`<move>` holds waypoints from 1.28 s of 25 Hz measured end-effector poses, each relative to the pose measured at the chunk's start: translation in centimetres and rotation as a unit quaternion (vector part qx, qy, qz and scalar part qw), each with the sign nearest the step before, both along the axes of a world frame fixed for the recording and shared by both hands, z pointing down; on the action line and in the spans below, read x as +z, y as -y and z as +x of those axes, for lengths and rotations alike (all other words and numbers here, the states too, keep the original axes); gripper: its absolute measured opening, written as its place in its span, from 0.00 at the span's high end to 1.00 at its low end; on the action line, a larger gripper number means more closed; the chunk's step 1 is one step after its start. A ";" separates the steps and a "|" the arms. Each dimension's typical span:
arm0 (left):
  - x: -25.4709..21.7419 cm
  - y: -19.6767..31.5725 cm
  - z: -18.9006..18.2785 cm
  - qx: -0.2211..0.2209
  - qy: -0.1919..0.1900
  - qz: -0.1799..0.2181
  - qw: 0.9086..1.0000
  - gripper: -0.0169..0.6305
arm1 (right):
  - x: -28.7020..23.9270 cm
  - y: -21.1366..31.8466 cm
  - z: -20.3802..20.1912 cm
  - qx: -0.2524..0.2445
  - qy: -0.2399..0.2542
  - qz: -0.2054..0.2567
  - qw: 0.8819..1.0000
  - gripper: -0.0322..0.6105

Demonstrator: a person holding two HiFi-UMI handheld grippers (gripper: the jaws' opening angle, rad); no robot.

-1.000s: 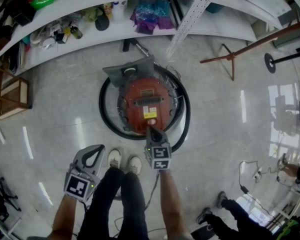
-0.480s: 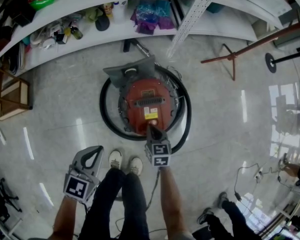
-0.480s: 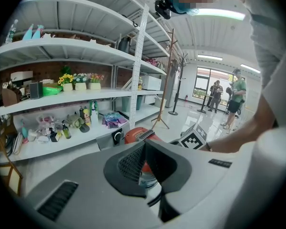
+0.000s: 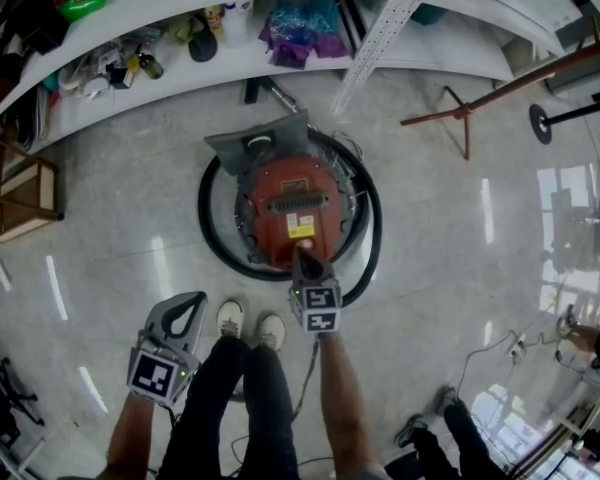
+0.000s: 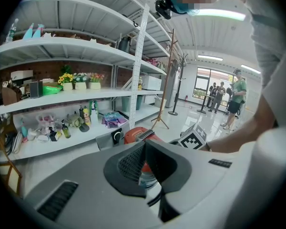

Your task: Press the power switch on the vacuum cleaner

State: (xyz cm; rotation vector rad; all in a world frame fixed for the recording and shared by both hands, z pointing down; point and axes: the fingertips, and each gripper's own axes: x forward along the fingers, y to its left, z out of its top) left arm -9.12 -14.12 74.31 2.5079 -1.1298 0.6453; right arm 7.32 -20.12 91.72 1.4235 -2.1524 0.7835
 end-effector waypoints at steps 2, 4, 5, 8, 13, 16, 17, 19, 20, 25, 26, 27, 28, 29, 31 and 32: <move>0.1 -0.2 0.0 0.000 0.000 -0.001 1.000 0.96 | 0.0 -0.1 -0.1 -0.002 -0.004 0.001 1.000 0.95; 0.1 -0.3 -0.1 0.001 0.001 -0.002 1.000 0.96 | 0.0 -0.1 -0.1 -0.004 -0.006 0.001 1.000 0.95; 0.1 -0.3 -0.1 0.000 0.001 -0.003 1.000 0.96 | 0.1 -0.1 -0.2 -0.005 -0.006 0.001 1.000 0.95; 0.2 -0.3 0.0 -0.003 -0.001 -0.003 1.000 0.96 | 0.2 -0.1 -0.2 -0.009 -0.008 0.000 1.000 0.95; 0.5 -0.2 -0.1 0.000 0.002 -0.002 1.000 0.96 | 0.3 -0.1 -0.3 -0.012 -0.006 -0.001 1.000 0.95; 0.5 -0.2 0.0 -0.002 0.003 -0.005 1.000 0.96 | 0.3 -0.1 -0.2 -0.015 -0.007 -0.001 1.000 0.95; 0.5 -0.2 0.0 -0.002 0.003 -0.006 1.000 0.96 | 0.3 -0.1 -0.2 -0.015 -0.007 -0.001 1.000 0.95; 0.6 -0.1 0.0 -0.001 0.003 -0.005 1.000 0.96 | 0.2 0.0 -0.3 -0.015 -0.004 -0.001 1.000 0.95; 0.6 -0.1 0.1 -0.001 0.004 -0.005 1.000 0.96 | 0.2 0.0 -0.3 -0.016 -0.003 -0.002 1.000 0.95; 0.8 0.0 0.2 -0.001 0.003 -0.003 1.000 0.96 | 0.3 0.0 -0.3 -0.023 -0.003 -0.002 1.000 0.95; 0.8 0.1 0.2 -0.001 0.003 -0.003 1.000 0.96 | 0.4 0.0 -0.4 -0.025 -0.003 -0.004 1.000 0.95; 0.9 0.1 0.2 -0.001 0.003 -0.003 1.000 0.96 | 0.5 0.0 -0.4 -0.026 -0.004 -0.005 1.000 0.95; 0.9 0.1 0.2 -0.002 0.003 -0.003 1.000 0.96 | 0.6 0.1 -0.5 -0.028 -0.007 -0.006 1.000 0.95; 0.9 0.2 0.2 -0.001 0.004 -0.002 1.000 0.96 | 0.7 0.3 -0.7 -0.029 -0.013 -0.004 0.999 0.94; 0.9 0.3 0.2 -0.001 0.005 -0.002 1.000 0.96 | 0.8 0.8 -0.9 -0.027 -0.026 0.001 0.999 0.94; 0.8 0.3 0.1 -0.003 0.004 -0.002 1.000 0.96 | 0.9 1.0 -0.9 -0.023 -0.026 0.001 0.999 0.94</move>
